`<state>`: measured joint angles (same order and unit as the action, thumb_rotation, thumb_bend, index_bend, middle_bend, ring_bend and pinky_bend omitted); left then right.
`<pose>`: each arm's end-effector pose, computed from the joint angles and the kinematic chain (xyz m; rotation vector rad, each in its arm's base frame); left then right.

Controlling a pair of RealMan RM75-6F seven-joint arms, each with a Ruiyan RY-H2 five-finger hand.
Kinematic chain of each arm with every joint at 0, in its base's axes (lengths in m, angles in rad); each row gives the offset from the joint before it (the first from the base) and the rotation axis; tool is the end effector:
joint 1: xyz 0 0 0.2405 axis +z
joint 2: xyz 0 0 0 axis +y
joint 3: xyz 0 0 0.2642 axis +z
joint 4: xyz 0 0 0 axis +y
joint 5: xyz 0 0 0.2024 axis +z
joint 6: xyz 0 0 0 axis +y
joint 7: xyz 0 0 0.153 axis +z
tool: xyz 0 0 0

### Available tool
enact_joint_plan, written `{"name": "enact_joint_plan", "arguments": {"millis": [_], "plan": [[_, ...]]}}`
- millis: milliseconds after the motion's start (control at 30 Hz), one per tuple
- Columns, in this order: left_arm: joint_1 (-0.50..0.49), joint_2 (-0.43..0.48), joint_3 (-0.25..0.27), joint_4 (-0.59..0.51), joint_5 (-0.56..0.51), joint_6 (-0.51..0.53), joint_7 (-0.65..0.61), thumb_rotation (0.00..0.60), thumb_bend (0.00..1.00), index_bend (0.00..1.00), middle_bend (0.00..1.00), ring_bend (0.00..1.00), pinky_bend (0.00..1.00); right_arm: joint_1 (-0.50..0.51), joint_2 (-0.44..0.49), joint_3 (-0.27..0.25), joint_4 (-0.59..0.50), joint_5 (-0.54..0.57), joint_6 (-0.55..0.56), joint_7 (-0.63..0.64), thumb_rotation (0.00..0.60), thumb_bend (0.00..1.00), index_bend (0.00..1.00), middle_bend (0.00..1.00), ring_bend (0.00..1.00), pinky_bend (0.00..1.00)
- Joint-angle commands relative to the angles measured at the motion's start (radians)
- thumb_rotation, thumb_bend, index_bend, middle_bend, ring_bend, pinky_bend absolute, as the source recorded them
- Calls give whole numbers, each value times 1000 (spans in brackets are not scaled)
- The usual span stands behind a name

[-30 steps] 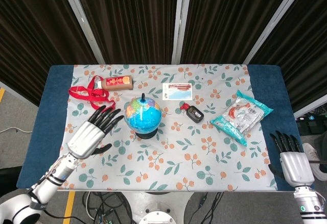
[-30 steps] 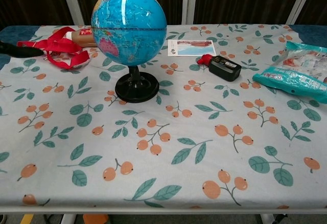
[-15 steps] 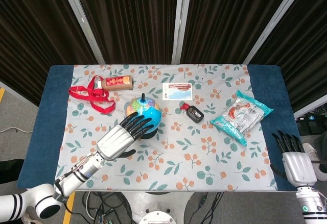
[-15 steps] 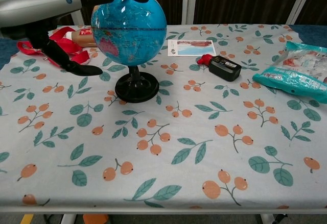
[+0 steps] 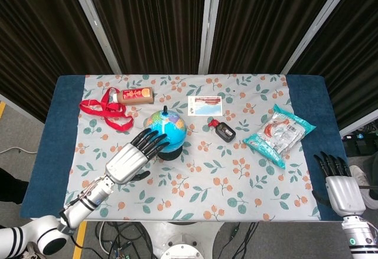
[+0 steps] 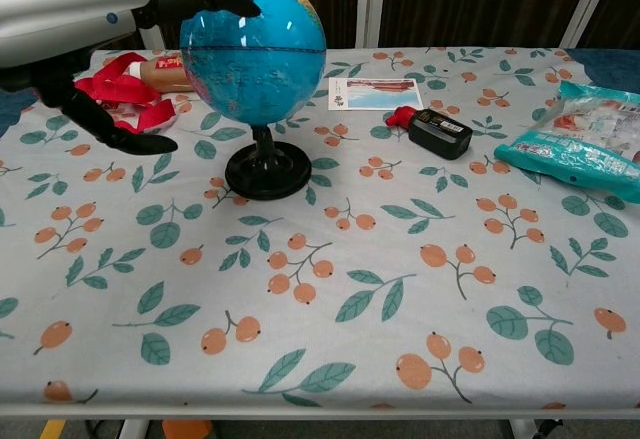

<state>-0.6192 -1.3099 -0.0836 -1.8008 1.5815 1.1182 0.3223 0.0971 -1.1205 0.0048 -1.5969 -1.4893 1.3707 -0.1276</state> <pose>-0.1186 0.2797 0.0514 -2.0605 -0.6119 -1.1729 -0.3283 -0.1833 0.1490 1.5189 -0.9040 0.7050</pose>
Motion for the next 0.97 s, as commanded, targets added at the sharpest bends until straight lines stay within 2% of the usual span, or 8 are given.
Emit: {"name": "enact_joint_plan", "arguments": {"millis": [33,633,967], "plan": [[16,14,9,1,-8,15,-2,600,208,0,9,0,0,1,0,0,-2,1,-2,-4,600,145,0,0,0,0],[183,130,60,76,-123,144,-97,600,207,3,12,0,0,2,2,0,-13,7,-5,-18,600,145,0,0,0,0],[340,179,93,160,-153,304,-139,600,208,6,12,0,0,4,1,6,-33,-1,7,-33,600,145,0,0,0,0]]}}
